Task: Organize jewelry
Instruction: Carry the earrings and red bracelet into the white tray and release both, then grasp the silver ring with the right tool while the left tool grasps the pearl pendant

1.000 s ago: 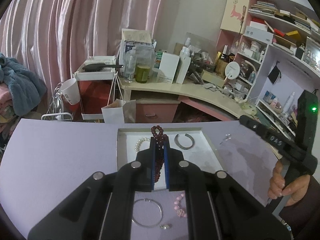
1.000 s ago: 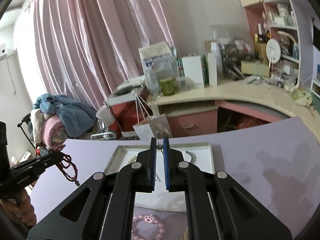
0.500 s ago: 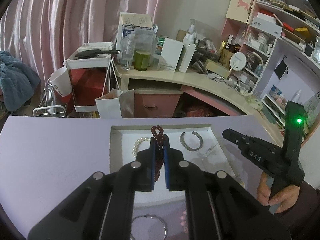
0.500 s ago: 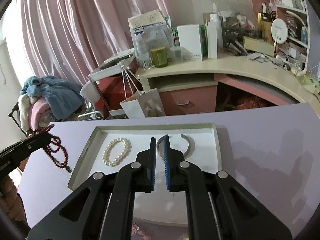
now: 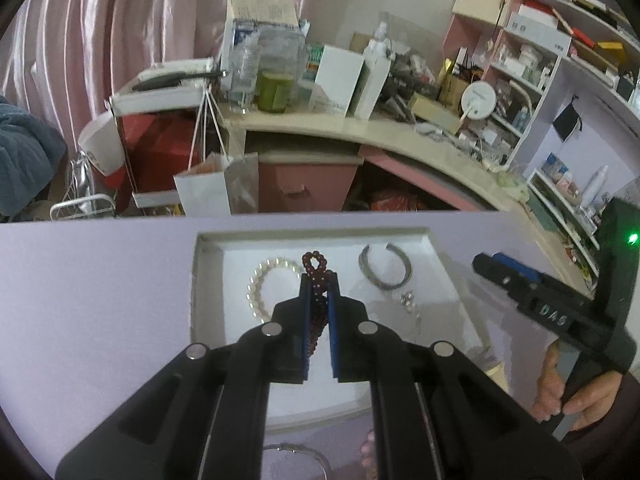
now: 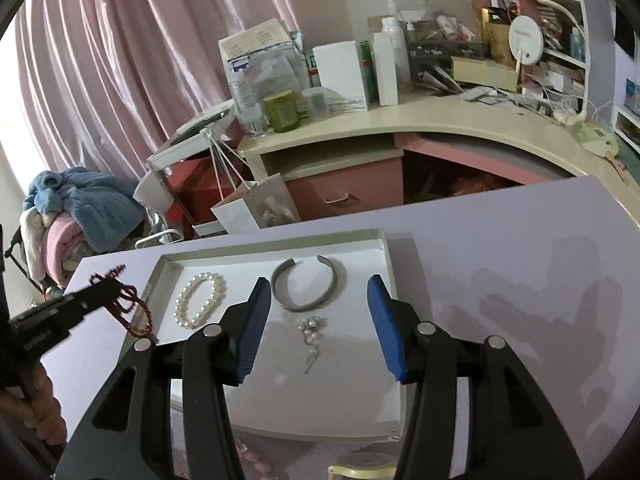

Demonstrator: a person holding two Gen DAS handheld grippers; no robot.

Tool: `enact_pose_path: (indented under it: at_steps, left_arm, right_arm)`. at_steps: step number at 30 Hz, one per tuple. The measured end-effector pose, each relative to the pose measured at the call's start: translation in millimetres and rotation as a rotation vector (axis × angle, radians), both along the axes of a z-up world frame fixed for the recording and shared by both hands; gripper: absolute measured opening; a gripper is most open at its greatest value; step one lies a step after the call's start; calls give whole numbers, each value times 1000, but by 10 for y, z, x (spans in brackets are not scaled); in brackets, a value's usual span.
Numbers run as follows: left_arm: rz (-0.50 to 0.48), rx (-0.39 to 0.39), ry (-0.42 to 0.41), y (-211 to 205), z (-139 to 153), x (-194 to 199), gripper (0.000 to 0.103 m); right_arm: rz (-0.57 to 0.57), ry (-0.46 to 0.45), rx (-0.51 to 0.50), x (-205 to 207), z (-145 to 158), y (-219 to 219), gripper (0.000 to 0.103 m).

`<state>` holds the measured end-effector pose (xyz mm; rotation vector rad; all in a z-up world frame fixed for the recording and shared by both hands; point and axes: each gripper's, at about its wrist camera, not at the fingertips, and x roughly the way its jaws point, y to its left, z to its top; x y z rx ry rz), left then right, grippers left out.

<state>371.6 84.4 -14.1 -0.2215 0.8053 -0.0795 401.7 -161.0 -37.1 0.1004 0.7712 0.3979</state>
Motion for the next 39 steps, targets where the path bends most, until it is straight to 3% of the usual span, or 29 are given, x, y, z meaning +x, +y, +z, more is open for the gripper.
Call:
enact_pose_path:
  at_steps: [7,8,9,11,16,27,39]
  left_arm:
    - [-7,9,40,-50,-187,87,10]
    - [-4,24,43,-58,-197,97,21]
    - [1,35,41,-60,-198,93,40]
    - [18,38,20,-32,-159,53,49]
    - [57,5,-29,107,25,-99,50]
    - [139,50,-138,227,449,-740,59]
    - [206,41,-134,168,374,-1608,68]
  right_arm:
    - [-2,17,-1,-15,-46,-25,52]
    - [-2,16,0,-19,-44,-26,52]
    - [-3,14,0,-25,-42,-29,52]
    - [-5,9,0,-50,-29,-34,52]
    - [-21,-10,11,-159,54,-139,52]
    - [-16,-76,-3,-720,223,-360,52]
    - [20,8,-99,-1503,-321,-625,49]
